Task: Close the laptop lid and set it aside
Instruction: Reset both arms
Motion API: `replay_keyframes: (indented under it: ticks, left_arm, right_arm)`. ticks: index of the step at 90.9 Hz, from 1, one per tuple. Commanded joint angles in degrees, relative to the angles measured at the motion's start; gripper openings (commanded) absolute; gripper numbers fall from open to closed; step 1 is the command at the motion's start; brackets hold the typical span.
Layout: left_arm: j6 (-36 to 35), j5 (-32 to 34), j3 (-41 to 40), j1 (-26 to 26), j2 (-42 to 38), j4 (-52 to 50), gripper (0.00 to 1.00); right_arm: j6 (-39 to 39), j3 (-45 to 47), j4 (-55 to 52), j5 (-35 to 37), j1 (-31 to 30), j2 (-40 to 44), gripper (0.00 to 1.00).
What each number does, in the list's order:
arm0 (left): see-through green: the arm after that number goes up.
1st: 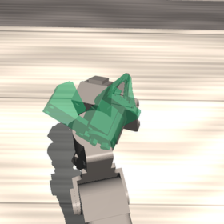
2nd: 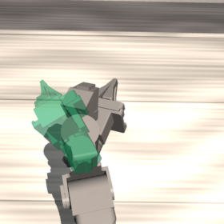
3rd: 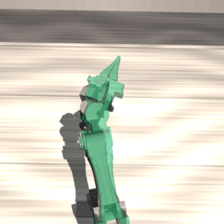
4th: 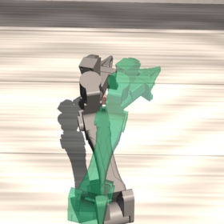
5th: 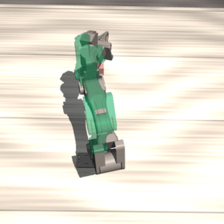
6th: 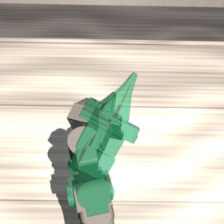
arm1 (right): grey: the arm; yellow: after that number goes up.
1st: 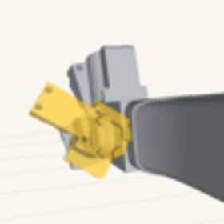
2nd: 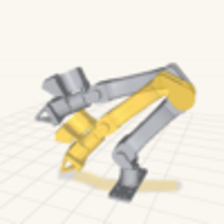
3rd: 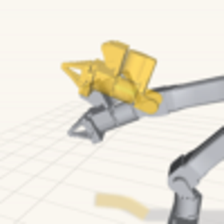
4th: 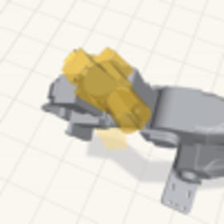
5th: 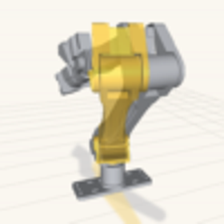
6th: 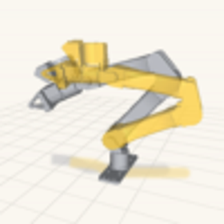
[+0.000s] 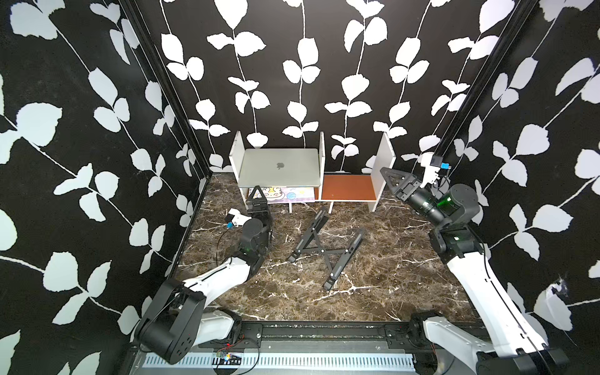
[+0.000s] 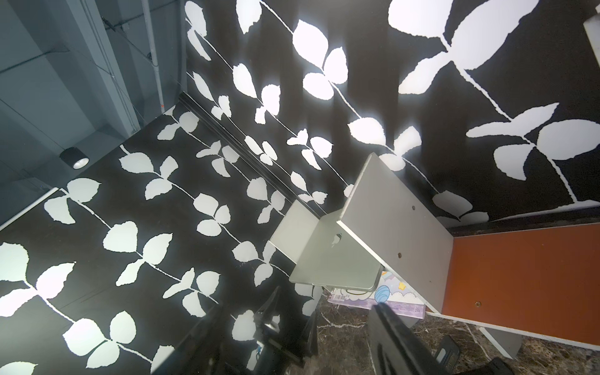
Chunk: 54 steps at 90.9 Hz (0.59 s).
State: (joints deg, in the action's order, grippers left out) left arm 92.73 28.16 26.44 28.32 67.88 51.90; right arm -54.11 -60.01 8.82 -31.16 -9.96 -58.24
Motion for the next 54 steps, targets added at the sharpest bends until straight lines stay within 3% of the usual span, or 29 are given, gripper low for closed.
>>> replay_keyframes:
  ticks: [1, 14, 26, 34, 43, 54]
  left_arm:
    - [-3.0, -3.3, -5.3, -0.1, -7.2, -4.1, 0.99]
    - [-7.9, -4.4, -11.6, -0.1, -20.9, -13.4, 0.99]
    - [-15.1, -3.4, -12.4, -0.2, -35.5, -33.5, 0.99]
    - [-24.9, -1.3, -10.1, -0.2, -43.2, -47.9, 0.99]
    - [-36.3, 0.0, -6.9, -0.2, -47.1, -56.9, 0.99]
    - [-49.8, -1.4, -0.9, -0.2, -44.5, -64.6, 0.99]
  right_arm:
    - [-0.1, 1.0, 2.3, 0.6, 0.4, 1.5, 0.69]
    - [-0.2, 2.0, 2.7, 0.8, 0.3, 1.7, 0.68]
    - [0.2, 3.3, 2.7, 1.1, 0.4, 2.0, 0.68]
    - [0.5, 4.2, 2.8, 1.4, 0.3, 2.3, 0.68]
    - [1.3, 4.7, 2.3, 1.5, 0.3, 2.4, 0.68]
    - [2.9, 4.9, 0.7, 1.7, 0.3, 2.5, 0.68]
